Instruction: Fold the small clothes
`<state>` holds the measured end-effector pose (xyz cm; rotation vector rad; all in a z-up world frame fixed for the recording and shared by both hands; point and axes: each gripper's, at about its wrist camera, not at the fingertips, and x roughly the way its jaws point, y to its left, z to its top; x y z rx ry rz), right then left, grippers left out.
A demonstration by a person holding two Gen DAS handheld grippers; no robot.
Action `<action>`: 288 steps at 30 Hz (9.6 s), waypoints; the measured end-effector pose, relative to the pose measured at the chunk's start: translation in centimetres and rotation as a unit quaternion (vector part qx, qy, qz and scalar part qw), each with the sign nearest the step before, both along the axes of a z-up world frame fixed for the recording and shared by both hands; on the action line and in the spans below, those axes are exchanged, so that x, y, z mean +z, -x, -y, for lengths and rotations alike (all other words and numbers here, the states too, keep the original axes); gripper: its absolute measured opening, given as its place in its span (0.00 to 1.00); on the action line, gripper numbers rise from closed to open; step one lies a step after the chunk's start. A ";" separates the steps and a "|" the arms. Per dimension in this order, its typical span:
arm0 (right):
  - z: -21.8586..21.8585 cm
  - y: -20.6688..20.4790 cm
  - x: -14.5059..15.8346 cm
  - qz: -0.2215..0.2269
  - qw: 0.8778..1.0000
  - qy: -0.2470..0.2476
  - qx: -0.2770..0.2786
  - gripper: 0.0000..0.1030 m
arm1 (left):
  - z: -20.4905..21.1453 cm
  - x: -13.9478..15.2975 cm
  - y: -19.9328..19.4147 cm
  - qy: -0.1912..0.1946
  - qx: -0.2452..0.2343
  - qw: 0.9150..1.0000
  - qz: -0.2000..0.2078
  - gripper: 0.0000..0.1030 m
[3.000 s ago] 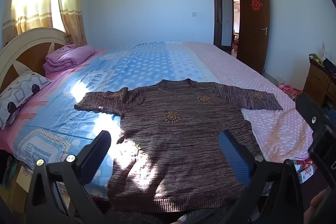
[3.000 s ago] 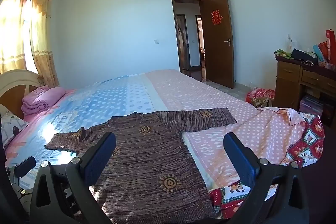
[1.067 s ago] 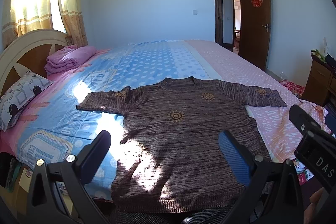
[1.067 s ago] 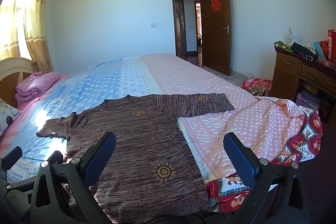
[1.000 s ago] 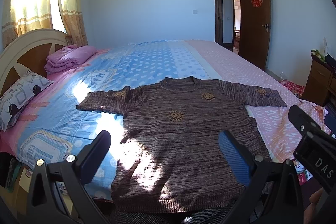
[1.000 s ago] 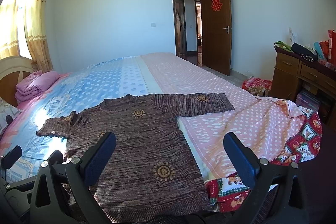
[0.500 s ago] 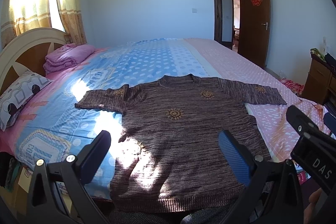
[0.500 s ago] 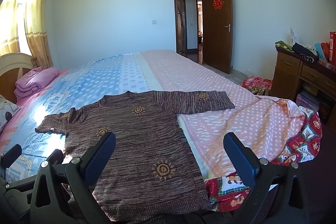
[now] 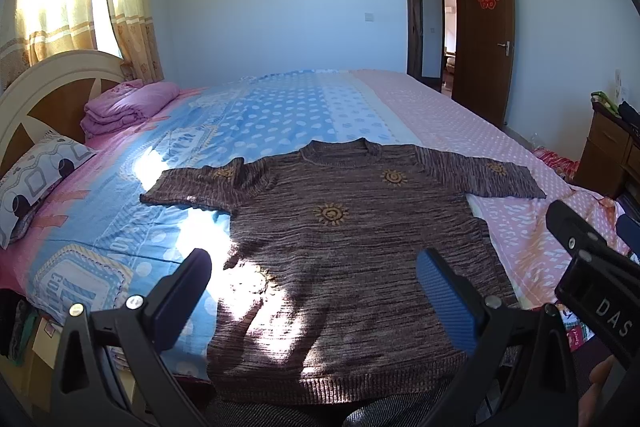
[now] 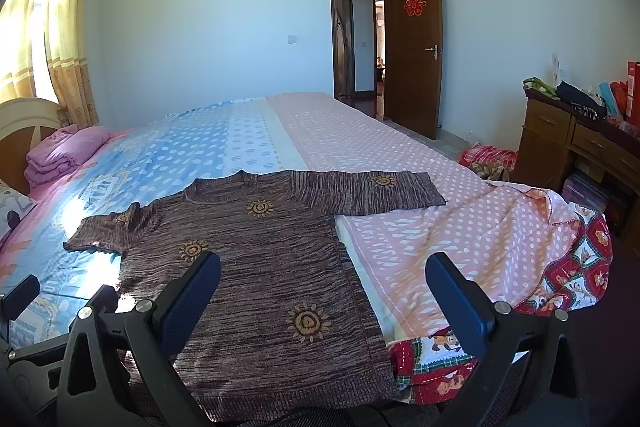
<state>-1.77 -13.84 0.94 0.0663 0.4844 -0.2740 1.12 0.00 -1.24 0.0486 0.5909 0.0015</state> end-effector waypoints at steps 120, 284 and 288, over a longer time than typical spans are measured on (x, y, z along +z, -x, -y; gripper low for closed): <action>-5.0 -35.4 -15.5 -0.165 0.946 -0.194 0.199 0.13 | -10.3 -14.9 -26.2 0.068 0.035 0.992 -0.099 1.00; -4.5 -32.3 -14.8 -0.176 0.959 -0.061 0.214 0.05 | -14.3 -15.1 -26.5 0.133 0.147 0.975 -0.104 1.00; -1.6 -27.9 -10.9 -0.129 0.964 -0.086 0.217 0.07 | -14.7 -14.5 -25.9 0.145 0.095 0.978 -0.117 1.00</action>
